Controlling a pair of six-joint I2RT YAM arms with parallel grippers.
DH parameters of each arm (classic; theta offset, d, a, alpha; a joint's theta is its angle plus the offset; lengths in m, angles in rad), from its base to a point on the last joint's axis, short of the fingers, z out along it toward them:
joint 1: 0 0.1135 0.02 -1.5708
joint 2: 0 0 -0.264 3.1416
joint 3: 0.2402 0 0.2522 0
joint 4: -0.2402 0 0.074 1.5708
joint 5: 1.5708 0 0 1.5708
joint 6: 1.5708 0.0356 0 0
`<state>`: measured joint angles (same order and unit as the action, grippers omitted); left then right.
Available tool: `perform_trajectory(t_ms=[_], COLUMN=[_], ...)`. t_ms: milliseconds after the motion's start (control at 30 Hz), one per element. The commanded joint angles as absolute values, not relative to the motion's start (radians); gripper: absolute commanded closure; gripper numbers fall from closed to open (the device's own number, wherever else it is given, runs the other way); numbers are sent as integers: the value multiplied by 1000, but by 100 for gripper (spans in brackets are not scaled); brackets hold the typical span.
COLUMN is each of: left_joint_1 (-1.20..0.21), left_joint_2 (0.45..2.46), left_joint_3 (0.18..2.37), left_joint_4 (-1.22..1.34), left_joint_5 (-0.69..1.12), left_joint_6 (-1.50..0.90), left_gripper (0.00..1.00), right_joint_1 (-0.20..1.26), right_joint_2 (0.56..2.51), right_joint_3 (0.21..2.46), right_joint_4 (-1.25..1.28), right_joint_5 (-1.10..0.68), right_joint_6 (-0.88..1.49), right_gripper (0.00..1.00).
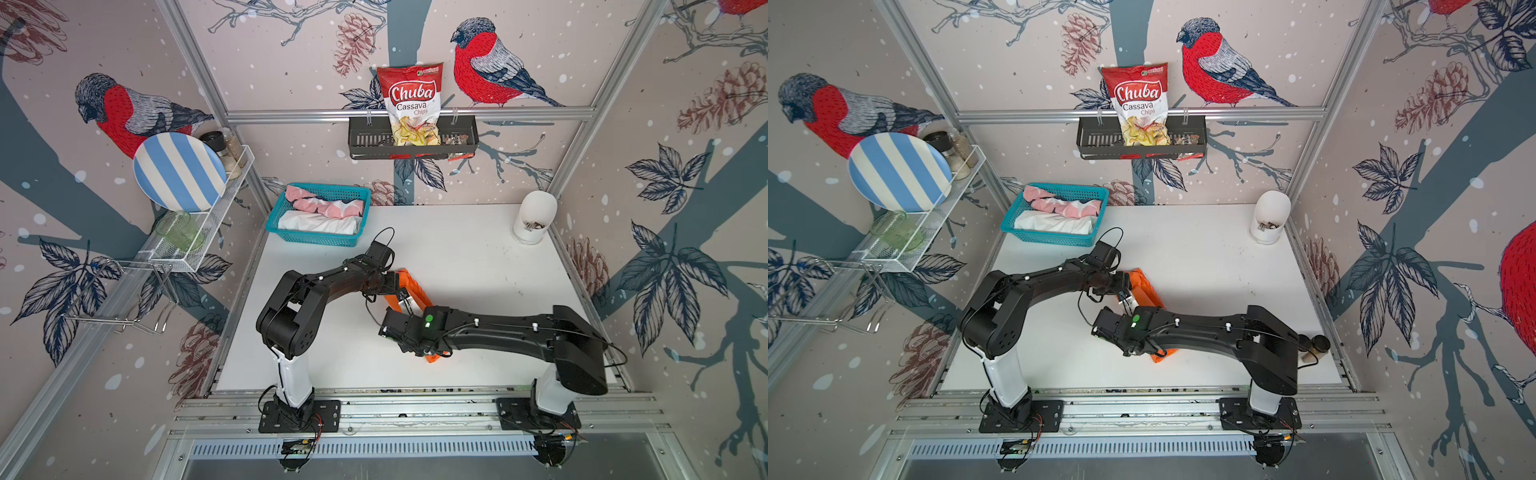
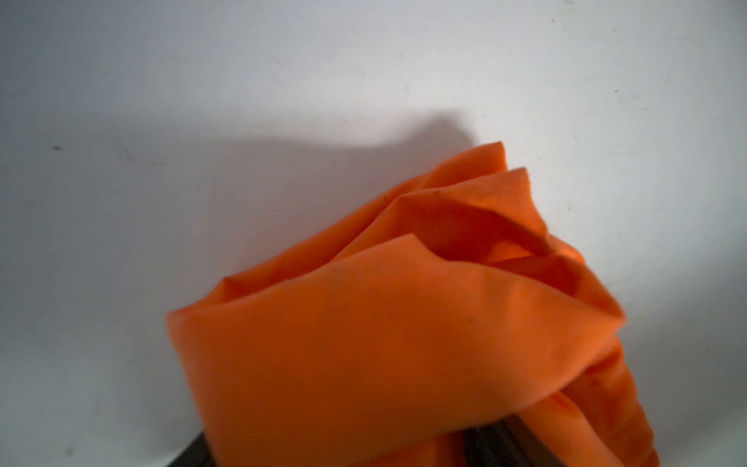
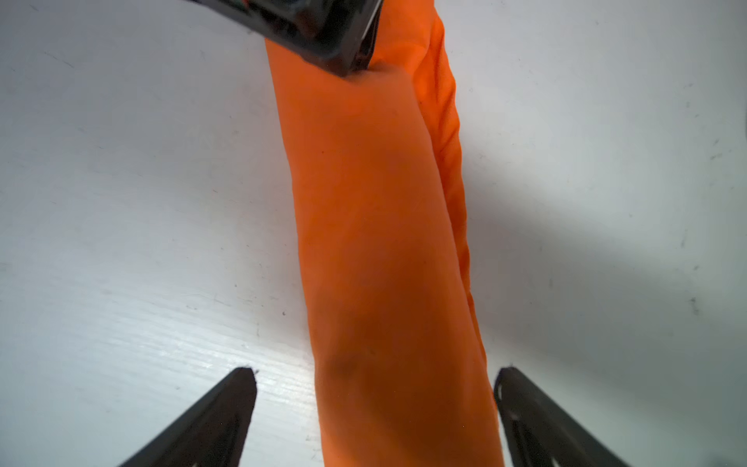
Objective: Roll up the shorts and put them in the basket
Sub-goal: Roll the shorts at the center of the board, then pick up the shorts from the center of the board.
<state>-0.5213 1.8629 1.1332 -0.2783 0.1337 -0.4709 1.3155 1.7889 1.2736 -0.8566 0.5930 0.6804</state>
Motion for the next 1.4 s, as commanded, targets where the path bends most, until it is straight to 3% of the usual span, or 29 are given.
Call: perform_trajectory(t_ms=[0, 167, 267, 333, 433, 533, 700, 900, 1167, 1367], left_joint_1=[-525, -524, -524, -524, -522, -516, -502, -507, -582, -696], left_joint_2=[1854, 1847, 1845, 1836, 1805, 1747, 1632, 1526, 1532, 1587], left_joint_3=[1123, 1117, 1122, 1133, 1158, 1175, 1158, 1077, 969, 991], left_joint_4=[-317, -321, -326, -331, -359, -383, -394, -334, -128, -194], left_joint_5=[129, 121, 118, 116, 101, 86, 117, 207, 318, 123], left_joint_6=[-464, -463, -462, -465, -462, -465, -491, -561, -715, -846], left_gripper=[29, 29, 28, 27, 26, 24, 22, 20, 20, 21], right_joint_1=[1331, 1334, 1340, 1330, 1301, 1241, 1064, 831, 586, 556], right_joint_2=[1835, 1857, 1886, 1888, 1837, 1713, 1518, 1431, 1464, 1493], right_joint_3=[1279, 1228, 1220, 1202, 1155, 1055, 794, 524, 277, 246], right_joint_4=[-946, -848, -832, -799, -698, -514, -106, 266, 576, 598], right_joint_5=[648, 530, 512, 468, 335, 110, -308, -610, -813, -822], right_joint_6=[685, 672, 675, 662, 633, 625, 729, 887, 999, 987], right_gripper=[0, 1, 7, 21, 50, 66, 71, 72, 74, 75])
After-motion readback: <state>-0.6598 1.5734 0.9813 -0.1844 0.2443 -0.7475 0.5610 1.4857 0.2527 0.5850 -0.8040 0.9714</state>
